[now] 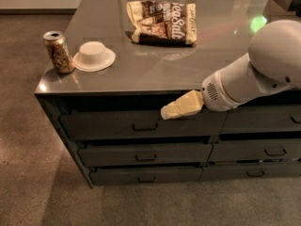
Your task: Open top drawer
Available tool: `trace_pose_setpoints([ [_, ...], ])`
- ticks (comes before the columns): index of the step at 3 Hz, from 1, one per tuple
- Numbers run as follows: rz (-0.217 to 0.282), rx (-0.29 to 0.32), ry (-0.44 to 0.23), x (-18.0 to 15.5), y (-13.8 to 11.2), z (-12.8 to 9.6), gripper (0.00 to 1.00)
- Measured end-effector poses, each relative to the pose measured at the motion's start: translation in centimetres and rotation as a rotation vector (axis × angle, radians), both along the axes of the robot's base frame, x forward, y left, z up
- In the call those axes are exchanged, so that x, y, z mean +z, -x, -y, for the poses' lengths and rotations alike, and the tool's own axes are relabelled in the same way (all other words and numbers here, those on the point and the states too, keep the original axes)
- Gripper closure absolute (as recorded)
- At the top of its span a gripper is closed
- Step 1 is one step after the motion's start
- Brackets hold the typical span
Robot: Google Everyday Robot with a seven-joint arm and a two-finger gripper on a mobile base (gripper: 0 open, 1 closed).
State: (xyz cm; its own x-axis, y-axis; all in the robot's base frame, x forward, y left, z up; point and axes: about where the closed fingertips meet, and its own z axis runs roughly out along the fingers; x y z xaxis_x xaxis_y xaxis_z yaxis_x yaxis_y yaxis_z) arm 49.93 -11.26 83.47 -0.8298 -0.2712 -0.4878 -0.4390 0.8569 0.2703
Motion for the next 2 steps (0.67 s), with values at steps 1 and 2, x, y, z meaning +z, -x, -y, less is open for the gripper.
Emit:
trace_pose_setpoints([
  [1,0.02,0.064,0.046,-2.0,-1.3,-1.5,0.0],
  [2,0.015,0.099,0.088,-4.1,-2.1,-2.5,0.0],
])
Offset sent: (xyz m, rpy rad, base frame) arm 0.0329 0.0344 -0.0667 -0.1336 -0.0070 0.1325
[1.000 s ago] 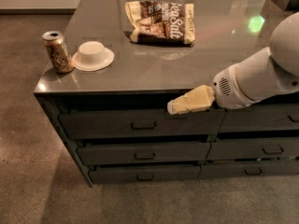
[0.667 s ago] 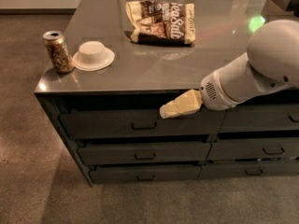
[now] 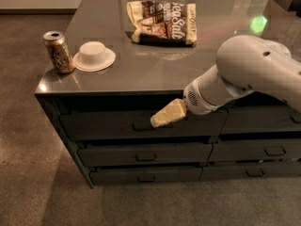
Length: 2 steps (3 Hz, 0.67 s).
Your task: Open top drawer
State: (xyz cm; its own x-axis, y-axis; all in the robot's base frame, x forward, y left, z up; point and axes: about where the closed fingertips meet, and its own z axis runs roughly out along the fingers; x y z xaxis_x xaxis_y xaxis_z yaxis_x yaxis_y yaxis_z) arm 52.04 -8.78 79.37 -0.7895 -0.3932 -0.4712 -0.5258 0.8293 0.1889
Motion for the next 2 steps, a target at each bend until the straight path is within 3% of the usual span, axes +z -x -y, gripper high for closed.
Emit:
trace_pose_setpoints([
  [2,-0.017,0.042,0.035,-3.1,-0.9,-3.2,0.0],
])
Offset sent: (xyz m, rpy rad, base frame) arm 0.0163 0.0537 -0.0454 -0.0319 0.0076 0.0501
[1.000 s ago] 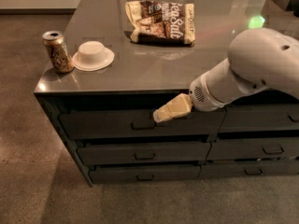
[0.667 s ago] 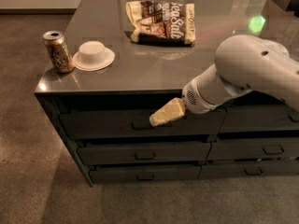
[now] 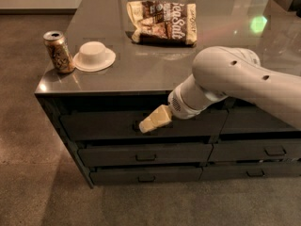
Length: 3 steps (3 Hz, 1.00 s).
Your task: Open top drawer
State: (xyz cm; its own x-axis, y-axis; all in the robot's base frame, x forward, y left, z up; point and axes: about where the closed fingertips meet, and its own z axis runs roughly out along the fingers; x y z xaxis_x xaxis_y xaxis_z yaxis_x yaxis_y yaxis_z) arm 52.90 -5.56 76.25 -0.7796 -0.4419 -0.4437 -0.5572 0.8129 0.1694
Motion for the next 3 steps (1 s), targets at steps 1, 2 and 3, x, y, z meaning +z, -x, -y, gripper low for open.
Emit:
trace_pose_setpoints([
  [1,0.041,0.041,0.004,-0.4,-0.7,-1.6,0.0],
  [2,0.058,0.098,0.022,-1.5,-1.3,-2.5,0.0],
  [3,0.054,0.102,0.013,-1.8,-1.5,-2.5,0.0],
])
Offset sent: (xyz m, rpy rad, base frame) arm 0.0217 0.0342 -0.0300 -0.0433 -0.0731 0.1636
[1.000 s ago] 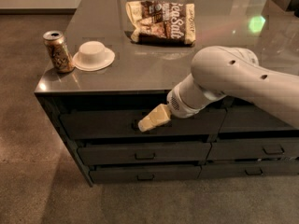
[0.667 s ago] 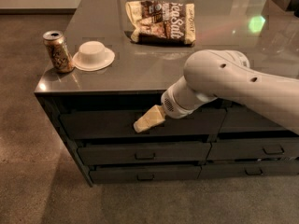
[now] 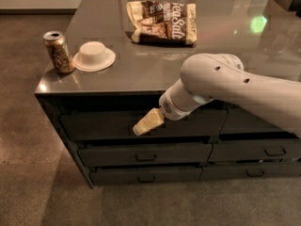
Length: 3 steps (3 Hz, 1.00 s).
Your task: Open top drawer
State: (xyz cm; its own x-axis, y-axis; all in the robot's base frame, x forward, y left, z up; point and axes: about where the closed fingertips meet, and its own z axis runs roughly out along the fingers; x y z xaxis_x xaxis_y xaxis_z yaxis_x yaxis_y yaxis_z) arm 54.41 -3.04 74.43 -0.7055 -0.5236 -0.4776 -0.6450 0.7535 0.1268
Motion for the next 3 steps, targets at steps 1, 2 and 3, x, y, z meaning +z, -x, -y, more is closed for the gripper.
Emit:
trace_pose_setpoints([
  [1,0.023,0.052,0.002,-1.3,-1.1,-0.1,0.0],
  [2,0.08,0.11,-0.008,-1.7,-1.9,0.1,0.0],
  [3,0.137,0.157,-0.012,-1.4,-2.4,0.2,0.0],
])
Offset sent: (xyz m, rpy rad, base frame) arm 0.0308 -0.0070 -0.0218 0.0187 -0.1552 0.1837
